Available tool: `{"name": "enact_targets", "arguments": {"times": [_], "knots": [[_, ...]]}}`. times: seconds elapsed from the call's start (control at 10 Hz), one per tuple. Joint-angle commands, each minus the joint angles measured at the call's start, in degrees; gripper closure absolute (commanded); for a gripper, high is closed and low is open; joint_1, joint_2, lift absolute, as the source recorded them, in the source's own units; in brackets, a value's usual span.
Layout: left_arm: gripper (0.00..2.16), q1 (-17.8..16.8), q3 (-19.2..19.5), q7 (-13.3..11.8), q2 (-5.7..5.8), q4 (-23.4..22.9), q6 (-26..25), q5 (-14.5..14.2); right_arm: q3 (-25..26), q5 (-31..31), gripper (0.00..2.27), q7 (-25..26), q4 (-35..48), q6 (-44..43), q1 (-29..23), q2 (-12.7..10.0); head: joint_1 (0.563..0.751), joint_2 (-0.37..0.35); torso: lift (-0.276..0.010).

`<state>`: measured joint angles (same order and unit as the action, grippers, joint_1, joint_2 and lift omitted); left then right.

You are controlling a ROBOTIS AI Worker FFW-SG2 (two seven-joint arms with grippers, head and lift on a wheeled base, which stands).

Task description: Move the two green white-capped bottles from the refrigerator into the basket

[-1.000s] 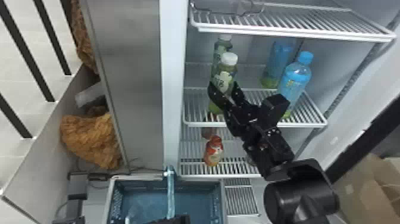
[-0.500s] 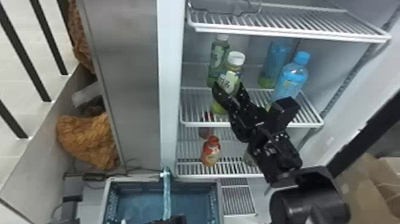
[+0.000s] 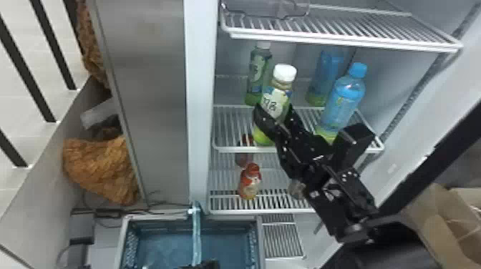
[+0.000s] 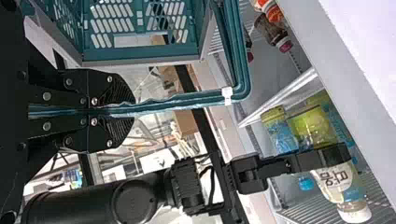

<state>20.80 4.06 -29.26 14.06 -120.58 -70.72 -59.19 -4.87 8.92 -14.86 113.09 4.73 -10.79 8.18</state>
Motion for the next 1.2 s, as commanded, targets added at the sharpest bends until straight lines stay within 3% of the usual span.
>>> {"name": "enact_targets", "arguments": {"times": [0.0, 0.8, 1.1], "knots": [[1.2, 0.15, 0.06, 0.0, 0.0, 0.0, -0.01, 0.0, 0.42, 0.79, 0.91, -0.44, 3.97, 2.01, -2.29, 0.44, 0.695, -0.154, -0.004], [1.2, 0.29, 0.51, 0.0, -0.17, 0.0, -0.01, 0.11, 4.07, 4.68, 0.91, -2.11, 26.9, 15.51, -21.69, 0.17, 0.695, -0.156, -0.004], [1.2, 0.43, 0.51, 0.0, 0.0, 0.0, -0.15, 0.23, 5.44, 5.02, 0.91, -3.07, 32.94, 22.26, -26.76, 0.09, 0.695, -0.161, -0.004]]}}
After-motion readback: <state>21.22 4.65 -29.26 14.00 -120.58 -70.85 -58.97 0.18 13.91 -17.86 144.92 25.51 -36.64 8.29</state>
